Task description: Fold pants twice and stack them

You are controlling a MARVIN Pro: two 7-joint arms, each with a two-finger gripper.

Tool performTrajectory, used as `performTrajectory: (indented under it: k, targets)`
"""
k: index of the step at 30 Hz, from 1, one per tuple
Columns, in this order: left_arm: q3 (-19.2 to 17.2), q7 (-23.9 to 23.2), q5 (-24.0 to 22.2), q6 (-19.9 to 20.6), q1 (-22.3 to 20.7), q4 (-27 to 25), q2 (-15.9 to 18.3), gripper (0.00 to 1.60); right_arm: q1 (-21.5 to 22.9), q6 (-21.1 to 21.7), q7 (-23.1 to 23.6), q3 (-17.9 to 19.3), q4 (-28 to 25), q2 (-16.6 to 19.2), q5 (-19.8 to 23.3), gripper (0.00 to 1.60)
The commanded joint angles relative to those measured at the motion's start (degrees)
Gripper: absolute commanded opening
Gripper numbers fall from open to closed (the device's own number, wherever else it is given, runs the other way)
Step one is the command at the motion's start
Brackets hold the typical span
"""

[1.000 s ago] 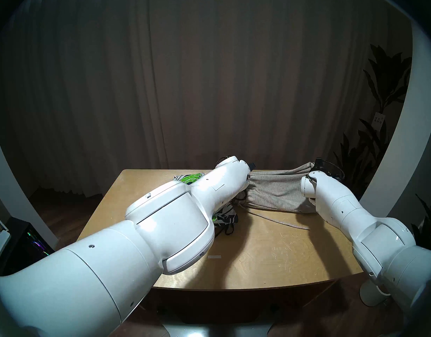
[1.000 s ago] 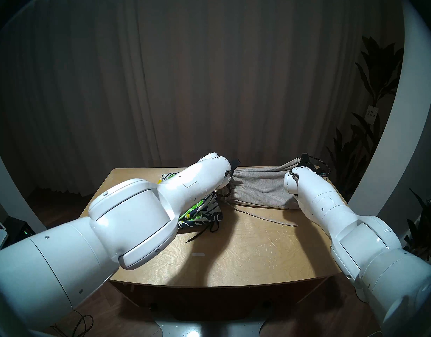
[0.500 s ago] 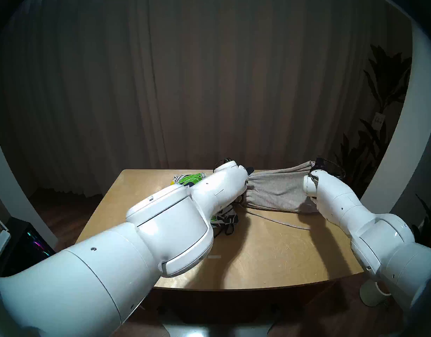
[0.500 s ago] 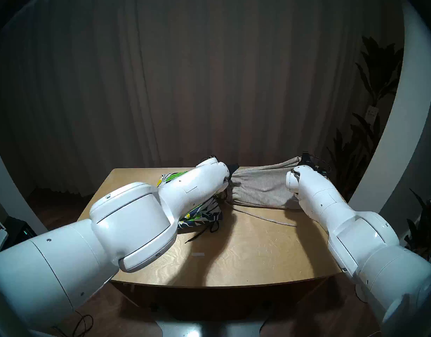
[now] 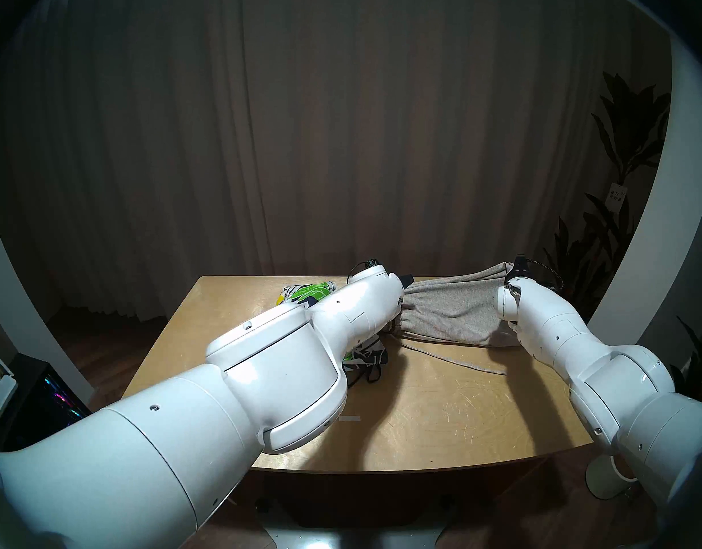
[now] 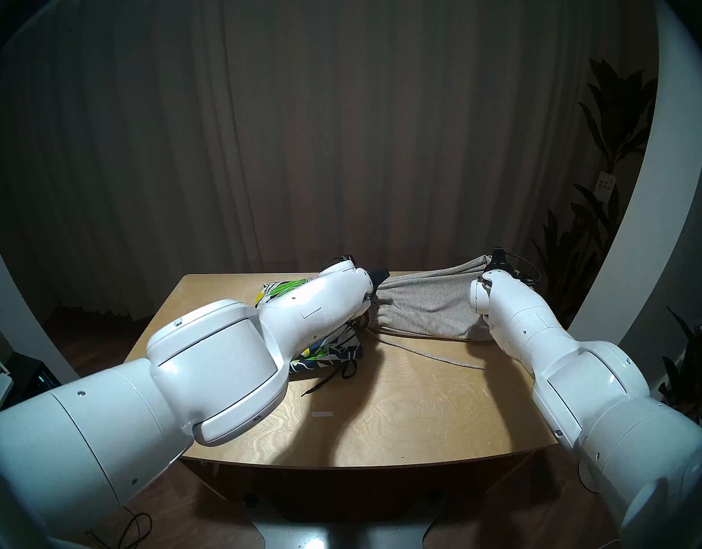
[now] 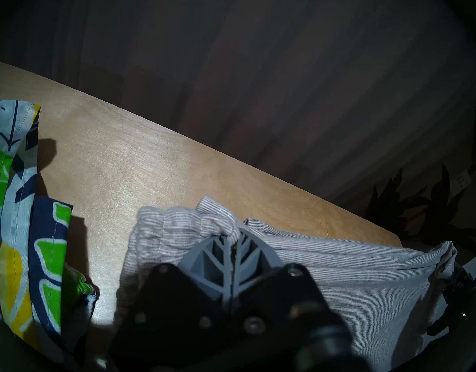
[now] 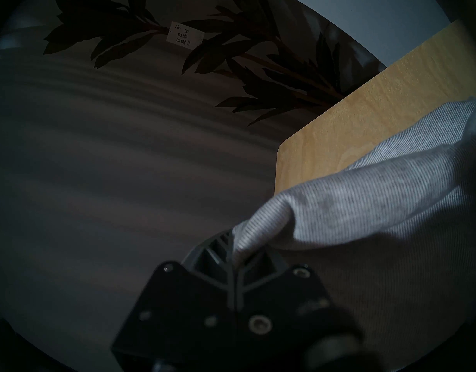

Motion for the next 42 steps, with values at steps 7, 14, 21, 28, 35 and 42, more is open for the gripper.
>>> performTrajectory:
  k: [7,14,21,28,35,42]
  targets:
    - [0.46,-0.10,0.39,-0.54,-1.35,0.16,0.08,0.00,3.01,0.86,1.54,2.37,0.40,-0.22,1.23,0.00]
    - [0.79,-0.18,0.51,-0.45,-1.43,0.24,0.08,0.00,3.12,1.41,2.00,2.87,0.71,-0.31,2.15,0.00]
    - [1.11,-0.24,0.58,-0.56,-1.24,0.36,0.00,0.00,3.37,1.85,1.86,3.80,0.84,-0.42,3.77,0.00]
    - [1.31,-0.25,0.59,-0.58,-1.28,0.45,0.12,0.00,3.48,2.54,1.60,5.23,0.16,-0.30,5.77,0.00]
    - [1.50,-0.25,0.61,-0.64,-1.21,0.48,0.20,0.00,3.54,3.14,1.42,5.96,-0.79,-0.19,6.96,0.37]
    - [1.61,-0.08,0.56,-0.77,-1.05,0.53,0.09,0.00,3.00,2.91,1.56,6.21,-1.35,0.21,7.51,1.60]
